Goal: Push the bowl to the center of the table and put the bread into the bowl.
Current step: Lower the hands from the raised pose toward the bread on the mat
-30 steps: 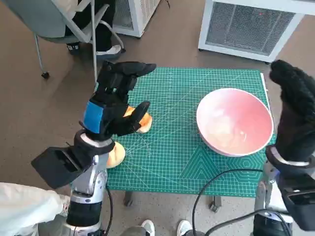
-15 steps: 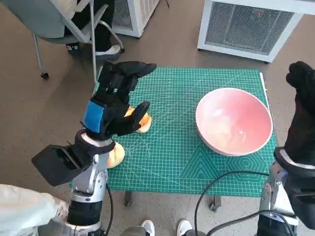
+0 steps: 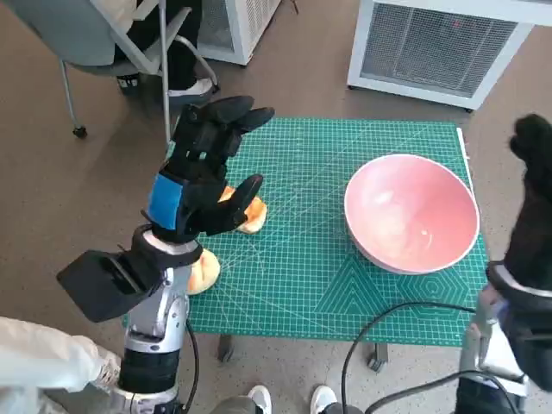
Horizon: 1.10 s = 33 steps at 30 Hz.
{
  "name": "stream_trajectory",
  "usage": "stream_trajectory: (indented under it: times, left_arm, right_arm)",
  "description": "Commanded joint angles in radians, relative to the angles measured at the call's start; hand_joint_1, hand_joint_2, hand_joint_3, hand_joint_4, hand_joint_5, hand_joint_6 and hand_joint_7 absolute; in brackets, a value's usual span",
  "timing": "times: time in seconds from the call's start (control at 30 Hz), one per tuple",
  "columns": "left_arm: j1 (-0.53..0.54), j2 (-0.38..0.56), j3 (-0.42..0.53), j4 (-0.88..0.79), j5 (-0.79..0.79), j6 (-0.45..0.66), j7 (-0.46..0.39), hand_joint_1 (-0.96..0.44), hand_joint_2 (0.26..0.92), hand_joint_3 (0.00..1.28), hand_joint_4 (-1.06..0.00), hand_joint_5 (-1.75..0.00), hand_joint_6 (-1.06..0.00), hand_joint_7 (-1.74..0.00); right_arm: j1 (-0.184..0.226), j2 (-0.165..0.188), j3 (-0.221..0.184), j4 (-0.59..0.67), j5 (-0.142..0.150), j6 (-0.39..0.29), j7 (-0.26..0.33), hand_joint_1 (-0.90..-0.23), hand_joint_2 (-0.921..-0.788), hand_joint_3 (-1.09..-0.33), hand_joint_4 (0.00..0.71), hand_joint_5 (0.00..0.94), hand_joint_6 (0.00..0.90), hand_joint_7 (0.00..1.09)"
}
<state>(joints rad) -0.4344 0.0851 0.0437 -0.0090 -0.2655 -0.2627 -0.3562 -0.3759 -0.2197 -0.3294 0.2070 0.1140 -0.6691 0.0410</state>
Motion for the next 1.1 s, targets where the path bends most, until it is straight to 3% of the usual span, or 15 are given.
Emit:
stream_trajectory:
  times: [0.03, 0.27, 0.4, 0.57, 0.77, 0.93, 1.1]
  left_arm:
    - [-0.012, 0.01, 0.001, -0.001, 0.026, -0.022, 0.008, -0.29, 0.813, 0.55, 0.0, -0.86, 0.0, -0.88]
    - [-0.013, 0.013, 0.004, 0.003, 0.035, -0.032, 0.009, -0.31, 0.816, 0.53, -0.01, -0.86, 0.0, -0.89]
    - [-0.012, 0.013, 0.005, 0.002, 0.039, -0.032, 0.01, -0.32, 0.818, 0.53, -0.01, -0.86, 0.0, -0.89]
    - [-0.008, 0.016, 0.005, -0.004, 0.044, -0.033, 0.011, -0.32, 0.82, 0.52, -0.01, -0.86, 0.0, -0.89]
    - [-0.006, 0.019, 0.008, -0.004, 0.041, -0.037, 0.008, -0.32, 0.823, 0.52, -0.01, -0.86, 0.0, -0.89]
    - [-0.003, 0.025, 0.008, -0.007, 0.045, -0.042, 0.01, -0.32, 0.825, 0.51, -0.01, -0.86, 0.0, -0.89]
    - [0.002, 0.033, 0.009, -0.012, 0.045, -0.046, 0.012, -0.32, 0.831, 0.51, -0.01, -0.86, 0.0, -0.89]
  right_arm:
    - [-0.051, -0.057, -0.067, 0.255, 0.019, -0.04, -0.026, -0.382, -0.921, -0.503, 0.439, 0.002, 0.19, 0.56]
    - [-0.14, -0.101, -0.118, 0.565, 0.041, -0.054, -0.055, -0.38, -0.921, -0.502, 0.426, 0.0, 0.191, 0.56]
    - [-0.198, -0.108, -0.152, 0.732, 0.092, -0.006, -0.033, -0.337, -0.921, -0.509, 0.411, 0.0, 0.195, 0.52]
    - [-0.245, -0.111, -0.161, 0.862, 0.109, 0.033, -0.013, -0.3, -0.921, -0.521, 0.384, 0.0, 0.195, 0.49]
    - [-0.281, -0.114, -0.146, 0.967, 0.097, 0.055, -0.003, -0.311, -0.921, -0.529, 0.39, 0.007, 0.198, 0.49]
    - [-0.299, -0.119, -0.108, 1.03, 0.055, 0.079, -0.028, -0.324, -0.921, -0.53, 0.409, 0.015, 0.204, 0.49]
    - [-0.315, -0.115, -0.086, 1.062, 0.042, 0.122, -0.038, -0.32, -0.921, -0.529, 0.416, 0.017, 0.21, 0.49]
